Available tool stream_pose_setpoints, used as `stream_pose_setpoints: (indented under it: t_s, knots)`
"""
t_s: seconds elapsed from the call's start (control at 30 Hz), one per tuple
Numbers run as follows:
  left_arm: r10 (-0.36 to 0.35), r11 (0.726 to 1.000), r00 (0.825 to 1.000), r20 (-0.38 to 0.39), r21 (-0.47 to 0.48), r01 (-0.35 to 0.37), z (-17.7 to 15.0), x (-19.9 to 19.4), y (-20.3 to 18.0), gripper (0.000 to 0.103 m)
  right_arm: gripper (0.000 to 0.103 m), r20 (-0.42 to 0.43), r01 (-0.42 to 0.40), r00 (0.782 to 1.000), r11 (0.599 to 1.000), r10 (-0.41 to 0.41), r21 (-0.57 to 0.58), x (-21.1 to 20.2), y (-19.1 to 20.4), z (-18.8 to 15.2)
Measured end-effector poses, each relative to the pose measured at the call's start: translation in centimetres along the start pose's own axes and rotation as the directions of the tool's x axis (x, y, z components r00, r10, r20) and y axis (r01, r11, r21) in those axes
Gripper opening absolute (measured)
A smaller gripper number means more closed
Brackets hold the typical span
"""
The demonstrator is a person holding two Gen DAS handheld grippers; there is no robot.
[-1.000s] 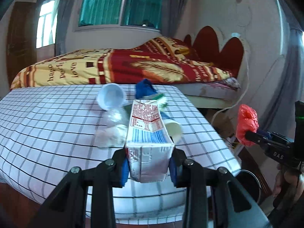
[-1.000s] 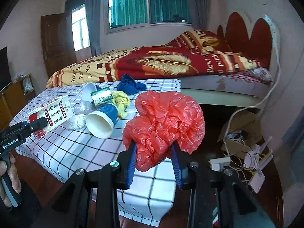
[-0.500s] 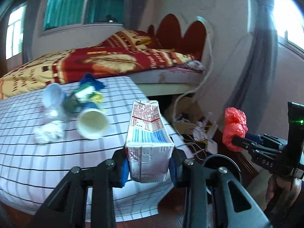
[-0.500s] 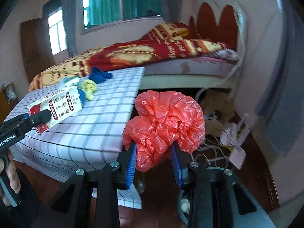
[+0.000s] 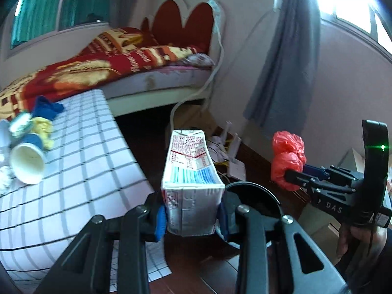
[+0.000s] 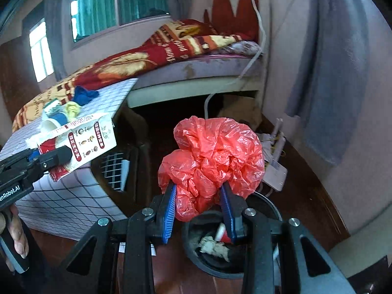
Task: Collect trash
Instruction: 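Carry the carton and red bag in both tools over the black bin, then open both tools to drop the carton and red bag into the bin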
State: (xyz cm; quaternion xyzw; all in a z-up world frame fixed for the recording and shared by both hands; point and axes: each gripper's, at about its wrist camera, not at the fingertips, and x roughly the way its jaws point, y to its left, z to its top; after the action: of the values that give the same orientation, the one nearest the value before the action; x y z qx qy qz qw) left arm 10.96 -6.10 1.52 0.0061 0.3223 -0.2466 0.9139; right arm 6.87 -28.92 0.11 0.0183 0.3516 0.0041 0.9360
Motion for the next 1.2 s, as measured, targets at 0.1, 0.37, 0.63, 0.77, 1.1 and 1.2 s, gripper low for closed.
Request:
stream_pose_setpoints:
  t_s: [0.1,0.37,0.63,0.77,1.1,1.2]
  knots:
    - [-0.032,0.999,0.999,-0.026,0.014,0.033,-0.4,1.1,-1.3,0.035,0.036,-0.021,0.029,0.999,0.999,-0.028,0.027,0.1,-1.8,-0.9]
    - [-0.11,0.992,0.989,-0.101,0.046,0.115,-1.7,4.3,-4.8,0.035,0.036,-0.104,0.08,0.992,0.994,-0.071,0.076,1.4,-5.6,-4.1]
    - [-0.167,0.978,0.962,-0.216,0.089,0.19,-3.7,8.8,-8.0,0.035,0.036,-0.205,0.081,0.977,0.992,-0.059,0.099,3.8,-8.4,-7.9]
    - [-0.184,0.972,0.944,-0.274,0.093,0.216,-4.5,10.8,-9.1,0.035,0.036,-0.246,0.066,0.968,0.994,-0.043,0.088,5.7,-9.0,-9.4]
    - [-0.174,0.967,0.913,-0.37,0.109,0.229,-6.0,14.5,-10.5,0.035,0.036,-0.301,0.023,0.954,0.997,0.0,0.076,9.4,-8.9,-10.4]
    - [-0.175,0.969,0.903,-0.393,0.095,0.229,-6.4,15.4,-10.4,0.035,0.036,-0.313,0.012,0.95,0.998,0.01,0.068,10.3,-8.6,-10.5]
